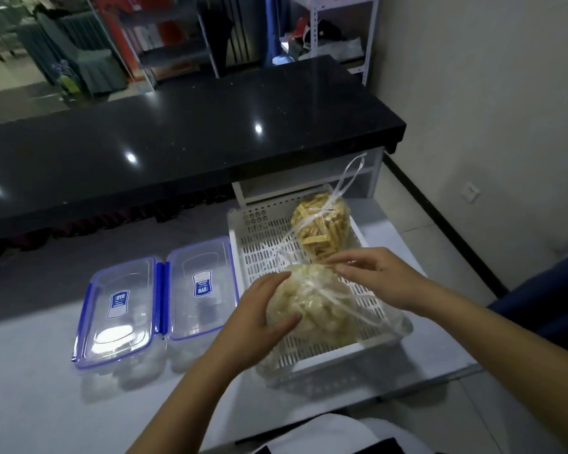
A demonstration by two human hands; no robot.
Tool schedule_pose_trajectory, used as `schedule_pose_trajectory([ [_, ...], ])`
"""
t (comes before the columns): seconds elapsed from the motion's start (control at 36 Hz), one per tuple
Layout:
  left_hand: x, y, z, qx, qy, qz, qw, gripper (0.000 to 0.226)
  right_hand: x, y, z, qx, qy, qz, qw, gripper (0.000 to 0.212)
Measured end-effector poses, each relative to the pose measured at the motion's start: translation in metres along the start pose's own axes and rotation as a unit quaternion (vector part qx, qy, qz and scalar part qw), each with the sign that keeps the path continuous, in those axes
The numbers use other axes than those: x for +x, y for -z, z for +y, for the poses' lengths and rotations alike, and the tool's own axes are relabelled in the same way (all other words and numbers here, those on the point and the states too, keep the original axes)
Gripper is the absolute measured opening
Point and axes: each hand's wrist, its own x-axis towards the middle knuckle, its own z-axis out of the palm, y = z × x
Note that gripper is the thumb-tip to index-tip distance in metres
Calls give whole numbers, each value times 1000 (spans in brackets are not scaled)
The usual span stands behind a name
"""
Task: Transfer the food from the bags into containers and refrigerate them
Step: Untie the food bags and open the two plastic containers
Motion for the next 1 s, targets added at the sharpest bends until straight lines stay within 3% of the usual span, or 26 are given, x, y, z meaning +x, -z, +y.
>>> schedule_pose_trajectory([
  [0.17,24,-3,28,39,16,73,996,27,18,14,2,-142,23,-34,989,29],
  [0.31,39,-12,38,137,67,29,988,21,32,6,-4,-250,58,-111,960,34],
  [0.42,38,-21,37,150,82,57,984,16,39,-4,-4,-285,84,-131,946,21],
  [0.61,30,-23,32,83,101,123,984,10,35,-6,5,-215,121,-71,966,16],
  [0.72,23,-18,37,-51,126,169,976,7,32,0,5,-86,124,-20,988,13],
  [0.81,18,-10,48,-129,116,198,965,18,31,8,-6,-15,144,-4,990,16],
  [1.0,10,-6,60,-199,112,269,936,15,30,25,-17,2,170,19,985,18],
])
